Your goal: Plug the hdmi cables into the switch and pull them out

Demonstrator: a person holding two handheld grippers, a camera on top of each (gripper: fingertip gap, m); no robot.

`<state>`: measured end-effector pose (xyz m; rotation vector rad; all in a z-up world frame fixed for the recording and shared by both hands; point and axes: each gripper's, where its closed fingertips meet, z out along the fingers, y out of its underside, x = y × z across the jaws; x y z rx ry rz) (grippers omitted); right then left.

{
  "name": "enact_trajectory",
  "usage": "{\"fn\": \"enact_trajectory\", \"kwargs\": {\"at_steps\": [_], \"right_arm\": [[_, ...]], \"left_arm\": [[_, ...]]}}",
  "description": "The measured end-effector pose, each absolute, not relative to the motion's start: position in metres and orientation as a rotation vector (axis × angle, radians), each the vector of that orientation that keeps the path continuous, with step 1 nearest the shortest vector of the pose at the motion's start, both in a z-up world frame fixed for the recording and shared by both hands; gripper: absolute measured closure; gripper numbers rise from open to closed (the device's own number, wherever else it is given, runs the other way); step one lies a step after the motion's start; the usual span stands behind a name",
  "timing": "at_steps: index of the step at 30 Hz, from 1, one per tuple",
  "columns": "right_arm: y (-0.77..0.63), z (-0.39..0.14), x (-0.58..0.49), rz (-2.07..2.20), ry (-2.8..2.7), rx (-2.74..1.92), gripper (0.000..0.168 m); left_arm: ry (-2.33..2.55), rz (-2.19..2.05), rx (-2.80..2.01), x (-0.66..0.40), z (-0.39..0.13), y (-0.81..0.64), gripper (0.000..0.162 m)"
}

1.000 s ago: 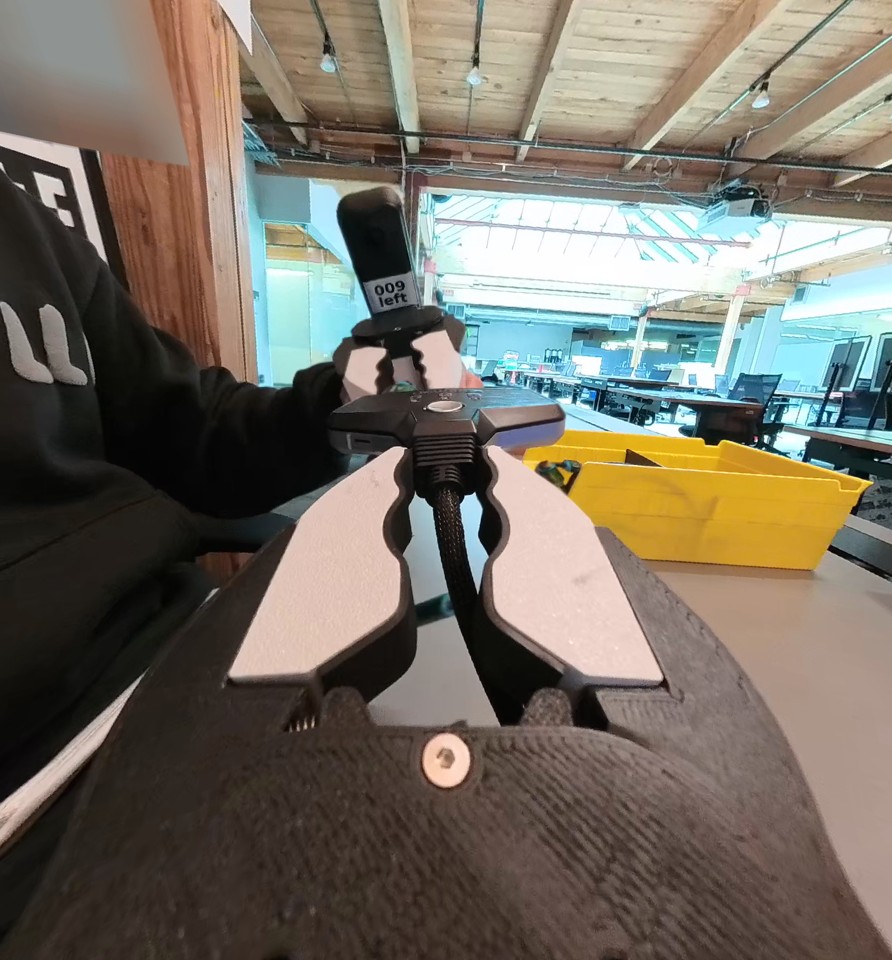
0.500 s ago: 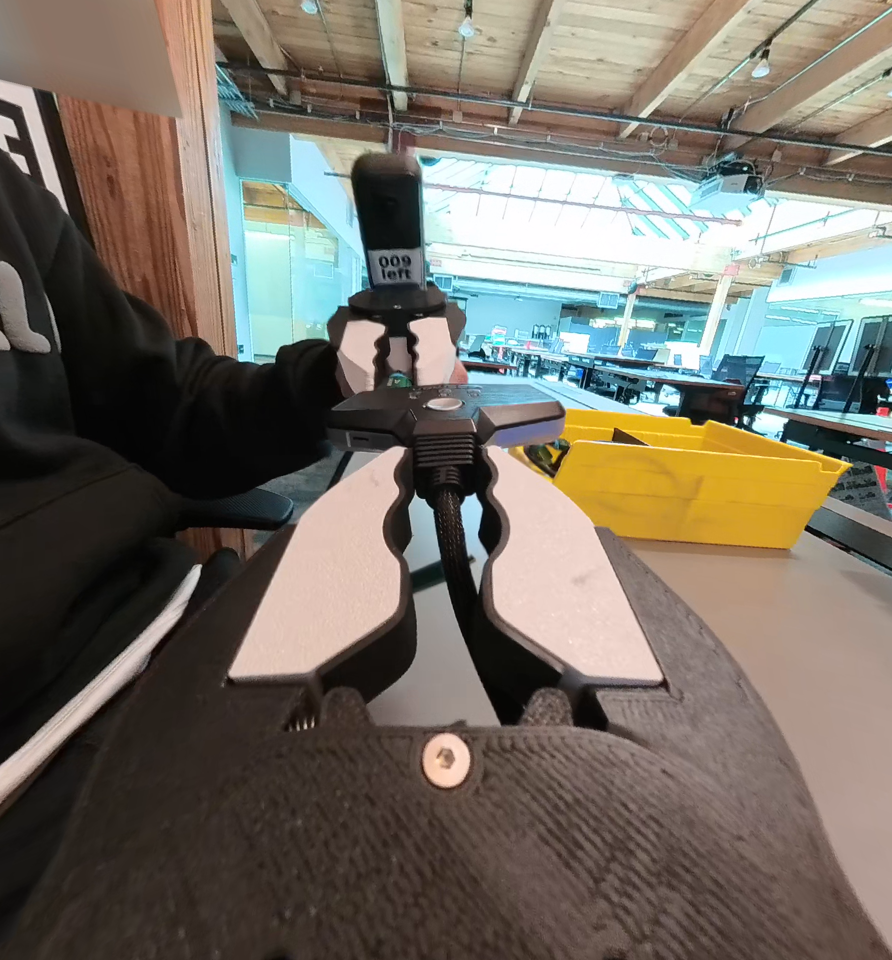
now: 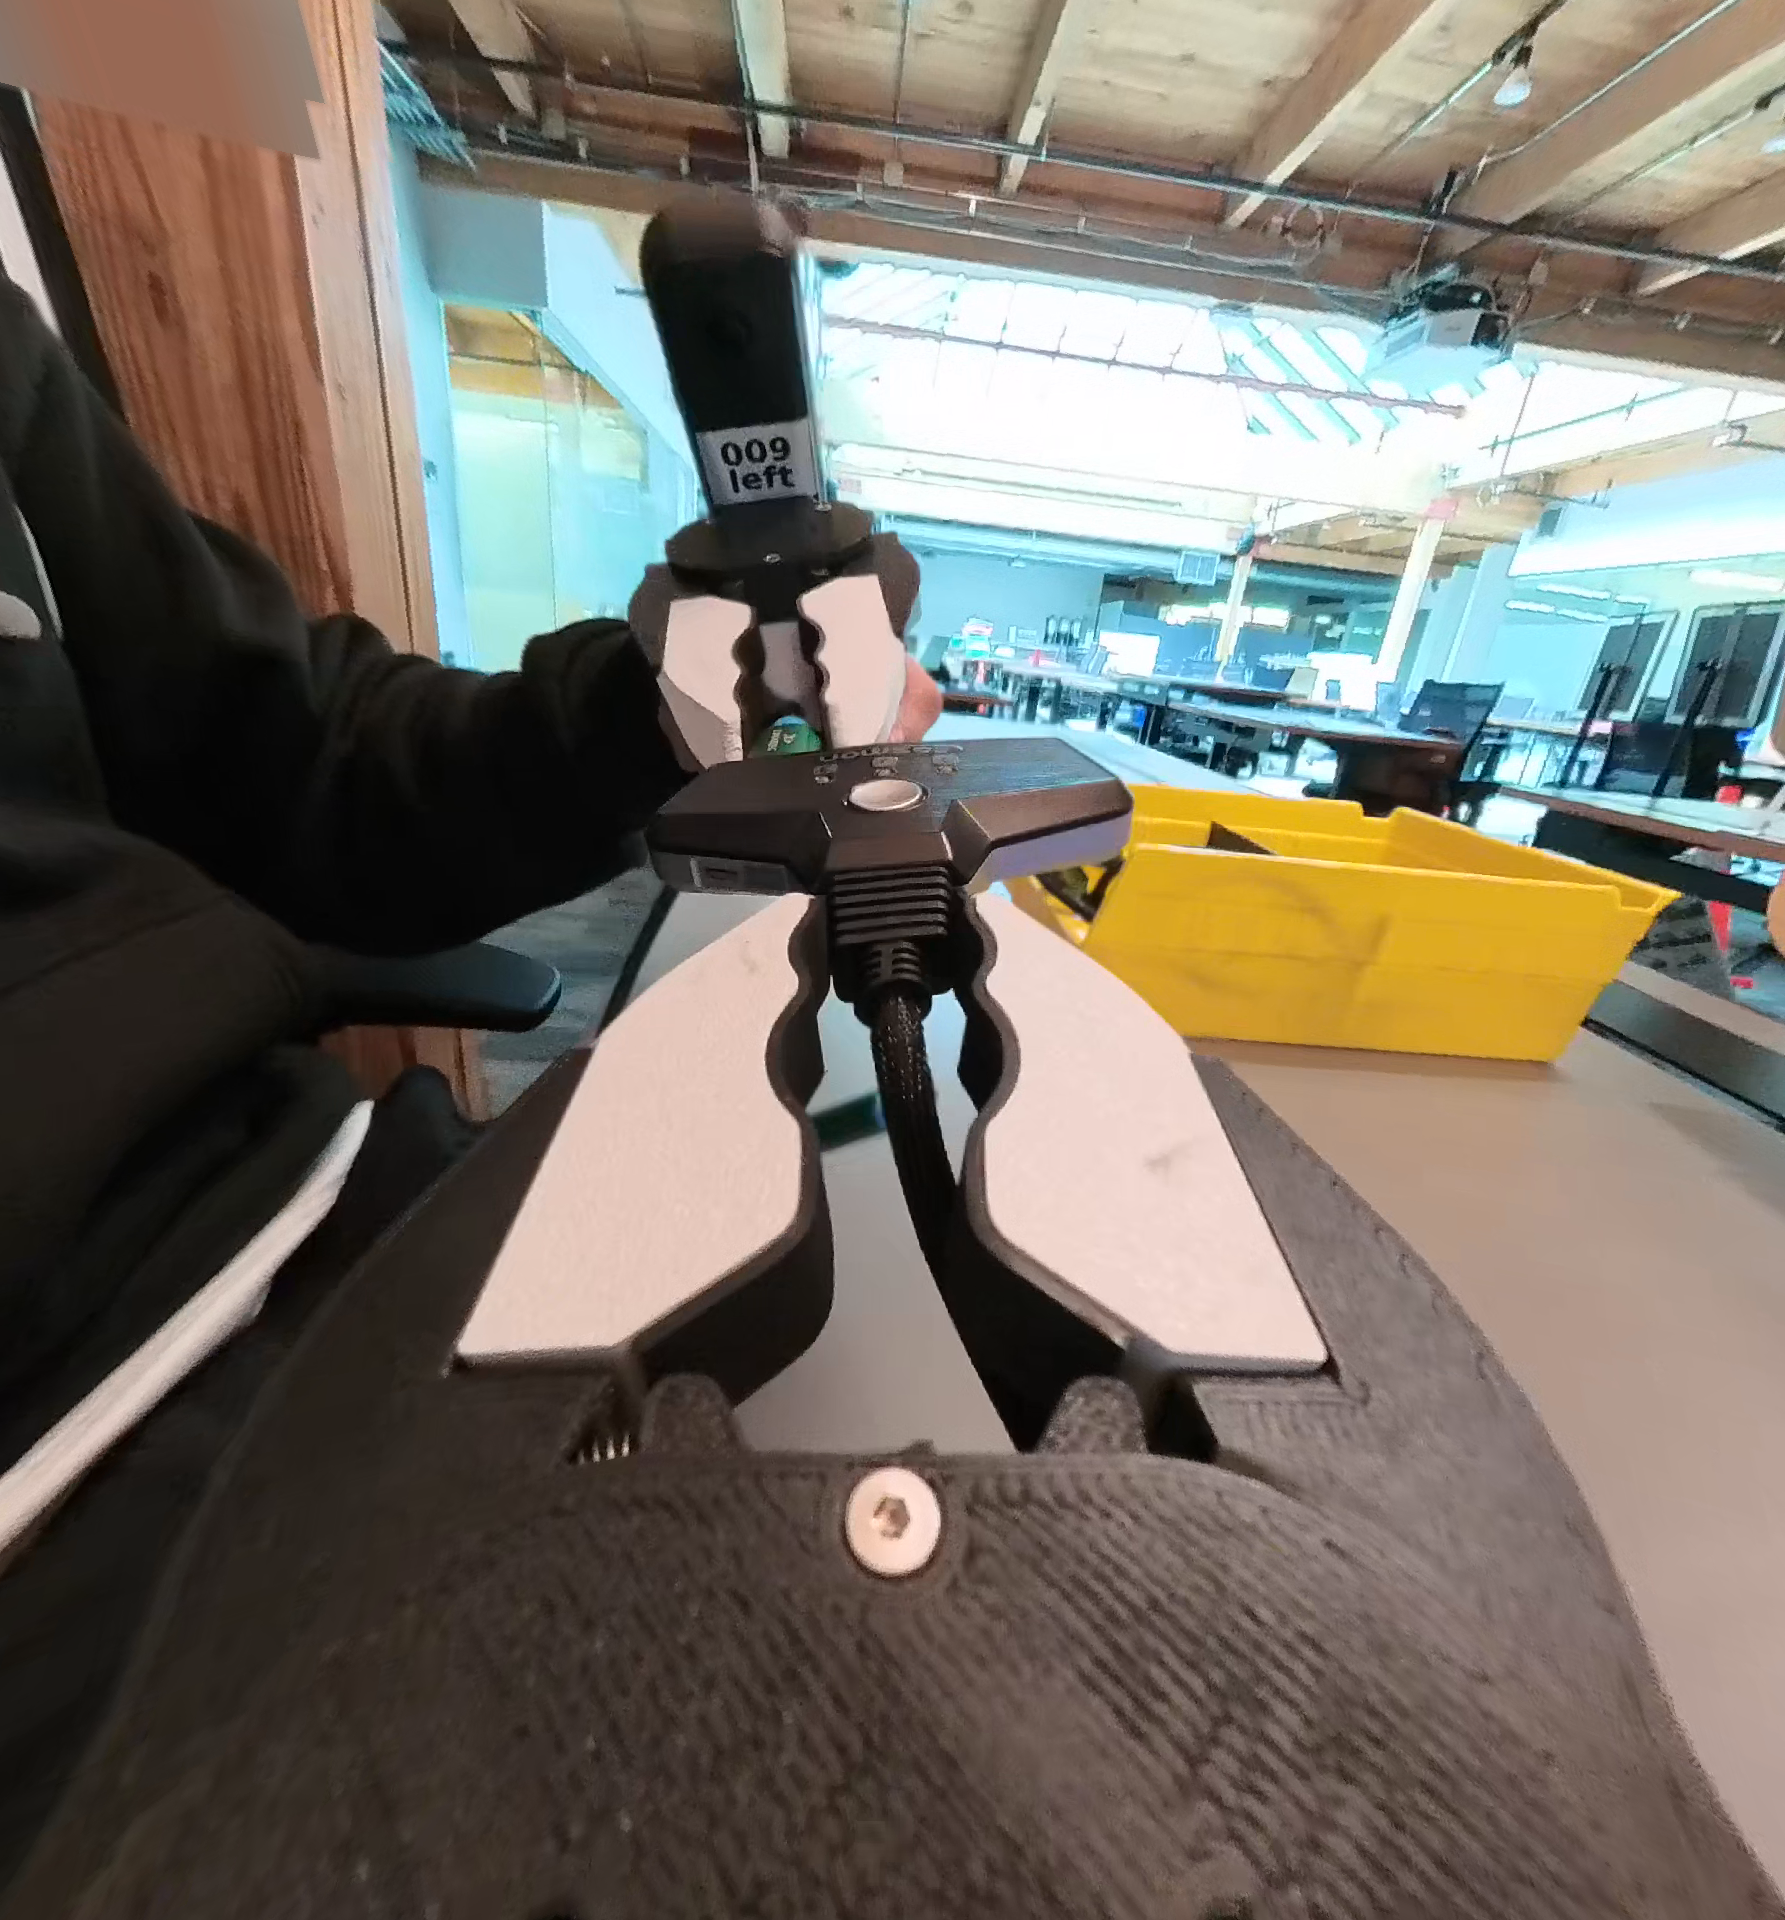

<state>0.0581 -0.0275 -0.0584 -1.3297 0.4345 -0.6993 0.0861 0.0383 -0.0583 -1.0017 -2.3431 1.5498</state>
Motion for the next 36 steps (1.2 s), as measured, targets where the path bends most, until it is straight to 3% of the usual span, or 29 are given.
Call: {"fn": "enact_trajectory", "kwargs": {"at_steps": [4,7,9,11,14,19,21,22,28,36], "right_arm": [[-0.039,-0.051,0.059,-0.716,0.462,-1.231,0.145],[-0.054,-0.045,0.058,-0.741,0.493,-1.153,0.145],[-0.061,-0.041,0.058,-0.759,0.502,-1.118,0.145],[-0.060,-0.042,0.059,-0.751,0.500,-1.117,0.145],[-0.055,-0.045,0.059,-0.759,0.500,-1.157,0.145],[-0.052,-0.046,0.056,-0.741,0.488,-1.167,0.145],[-0.051,-0.047,0.057,-0.734,0.488,-1.170,0.145],[-0.051,-0.047,0.057,-0.736,0.488,-1.174,0.145],[-0.054,-0.046,0.057,-0.746,0.496,-1.170,0.145],[-0.055,-0.046,0.056,-0.744,0.497,-1.171,0.145]], "left_arm": [[-2.204,1.930,-0.924,0.106,0.003,0.045,0.132],[-2.296,2.133,-0.522,0.185,0.038,0.059,0.124],[-2.707,2.098,-0.149,0.273,0.015,0.069,0.124],[-2.998,1.777,0.016,0.320,-0.031,0.078,0.121],[-3.026,1.471,0.065,0.327,-0.083,0.067,0.119],[-3.199,1.280,0.141,0.354,-0.114,0.052,0.135],[-3.190,1.218,0.104,0.356,-0.119,0.048,0.154],[-3.188,1.223,0.083,0.357,-0.117,0.046,0.155],[-3.200,1.517,0.217,0.392,-0.061,0.051,0.156],[-2.835,1.945,0.336,0.411,0.026,0.060,0.156]]}}
